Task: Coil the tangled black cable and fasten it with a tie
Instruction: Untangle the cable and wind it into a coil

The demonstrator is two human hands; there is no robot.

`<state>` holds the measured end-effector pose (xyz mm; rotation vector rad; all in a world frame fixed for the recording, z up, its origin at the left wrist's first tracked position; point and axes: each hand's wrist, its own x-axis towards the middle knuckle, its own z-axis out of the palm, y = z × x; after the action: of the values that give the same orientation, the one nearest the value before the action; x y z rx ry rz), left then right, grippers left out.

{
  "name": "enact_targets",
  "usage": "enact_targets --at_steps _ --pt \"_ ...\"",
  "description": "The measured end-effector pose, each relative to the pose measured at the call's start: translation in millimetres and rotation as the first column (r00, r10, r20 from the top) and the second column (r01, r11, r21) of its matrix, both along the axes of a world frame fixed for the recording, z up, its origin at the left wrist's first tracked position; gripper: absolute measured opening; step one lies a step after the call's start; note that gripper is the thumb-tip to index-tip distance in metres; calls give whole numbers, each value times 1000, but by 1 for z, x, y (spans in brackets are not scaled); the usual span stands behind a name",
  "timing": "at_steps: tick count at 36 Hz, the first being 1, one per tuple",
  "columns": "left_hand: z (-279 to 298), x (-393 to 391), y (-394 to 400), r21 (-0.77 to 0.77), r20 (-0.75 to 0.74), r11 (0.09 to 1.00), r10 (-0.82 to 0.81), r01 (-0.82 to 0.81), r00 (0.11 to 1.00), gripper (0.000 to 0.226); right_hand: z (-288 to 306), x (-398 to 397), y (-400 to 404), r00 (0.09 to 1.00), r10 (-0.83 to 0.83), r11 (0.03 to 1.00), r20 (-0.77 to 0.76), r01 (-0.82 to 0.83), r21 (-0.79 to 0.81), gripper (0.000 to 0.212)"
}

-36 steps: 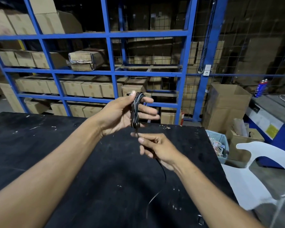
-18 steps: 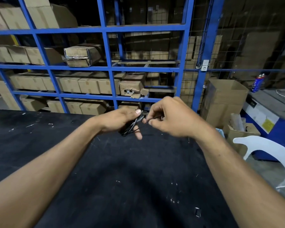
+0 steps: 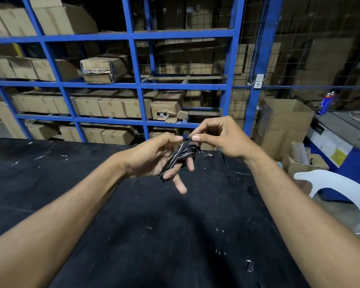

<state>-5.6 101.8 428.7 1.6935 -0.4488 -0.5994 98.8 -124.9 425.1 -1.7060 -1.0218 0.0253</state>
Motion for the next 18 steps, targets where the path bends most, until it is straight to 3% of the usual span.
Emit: enact_targets --at_steps 4,8,9,13,18 --pt "6 -5 -6 -66 -29 998 -12 10 1000 66 -29 -2 8 977 41 994 -211 -17 112 9" --pt "13 -6 -13 -226 -110 973 -66 40 992 58 -58 -14 21 902 63 988 -428 5 156 47" --pt "14 -5 -15 -259 -114 965 -70 38 991 56 -64 -20 25 879 72 986 -472 8 164 48" --pt "15 6 -17 -363 -81 931 0 -30 997 52 -84 -41 37 819 99 986 -565 -4 166 20" --pt "15 20 -9 -399 -47 898 180 -184 982 52 -94 -52 42 789 69 992 -610 8 123 25"
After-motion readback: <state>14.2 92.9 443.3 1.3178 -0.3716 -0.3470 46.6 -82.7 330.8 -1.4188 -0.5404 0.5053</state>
